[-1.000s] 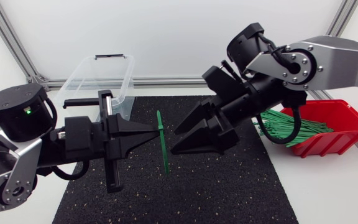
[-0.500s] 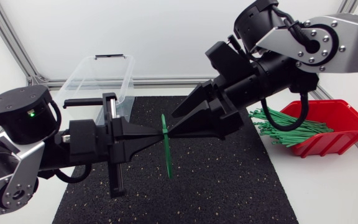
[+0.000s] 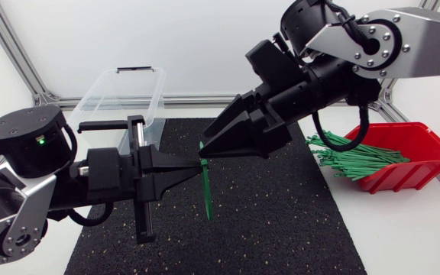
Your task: Take a green cable tie from the red box, thread the tail through the head to close it, then place it in the transparent bin on the left.
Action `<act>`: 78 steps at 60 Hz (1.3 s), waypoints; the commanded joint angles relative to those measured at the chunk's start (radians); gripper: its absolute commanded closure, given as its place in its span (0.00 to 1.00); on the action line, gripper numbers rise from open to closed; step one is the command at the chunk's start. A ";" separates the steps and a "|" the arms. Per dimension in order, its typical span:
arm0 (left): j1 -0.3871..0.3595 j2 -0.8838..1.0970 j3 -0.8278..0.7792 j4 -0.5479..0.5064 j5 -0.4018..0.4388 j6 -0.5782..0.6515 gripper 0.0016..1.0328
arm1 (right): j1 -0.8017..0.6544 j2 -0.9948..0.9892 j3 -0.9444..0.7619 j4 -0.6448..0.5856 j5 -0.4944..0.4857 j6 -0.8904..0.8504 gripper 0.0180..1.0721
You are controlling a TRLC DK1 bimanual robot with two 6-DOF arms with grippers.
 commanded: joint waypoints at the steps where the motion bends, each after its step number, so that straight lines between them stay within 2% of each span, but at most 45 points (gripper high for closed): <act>1: -0.007 -0.014 -0.011 0.001 0.002 0.015 0.97 | 0.003 0.020 0.018 0.004 -0.016 0.006 0.42; 2: -0.009 -0.014 -0.011 0.001 0.002 0.015 0.97 | 0.003 0.020 0.017 0.004 -0.017 0.007 0.46; 9: -0.009 -0.015 -0.010 0.001 -0.003 0.015 0.97 | 0.011 0.018 0.009 0.001 -0.017 0.010 0.48; 11: -0.009 -0.014 -0.010 0.001 -0.003 0.018 0.97 | 0.011 0.018 0.009 -0.001 -0.017 0.012 0.53; 15: -0.012 -0.014 -0.010 0.001 -0.007 0.018 0.97 | 0.011 0.023 0.007 -0.001 -0.017 0.014 0.71; 24: -0.018 -0.014 -0.013 0.001 -0.020 0.031 0.97 | 0.019 0.030 -0.008 0.001 -0.017 0.010 0.88; 36: -0.019 -0.018 -0.016 0.002 -0.027 0.039 0.97 | 0.032 0.024 -0.022 -0.001 -0.019 0.010 0.94; 49: -0.013 -0.017 -0.014 0.002 -0.035 0.050 0.97 | 0.040 -0.003 -0.037 -0.024 -0.026 0.009 0.95; 60: -0.012 -0.017 -0.011 0.002 -0.037 0.051 0.97 | 0.039 -0.017 -0.040 -0.042 -0.026 0.007 0.93; 63: -0.012 -0.017 -0.011 0.002 -0.037 0.051 0.97 | 0.032 -0.022 -0.040 -0.044 -0.026 0.010 0.84; 68: -0.012 -0.017 -0.011 0.002 -0.038 0.051 0.97 | 0.029 -0.022 -0.039 -0.048 -0.026 0.009 0.84; 72: -0.013 -0.018 -0.011 0.002 -0.040 0.051 0.97 | 0.025 -0.022 -0.036 -0.048 -0.026 0.007 0.93; 78: -0.013 -0.020 -0.013 0.001 -0.040 0.051 0.97 | 0.022 -0.017 -0.036 -0.048 -0.026 0.006 0.93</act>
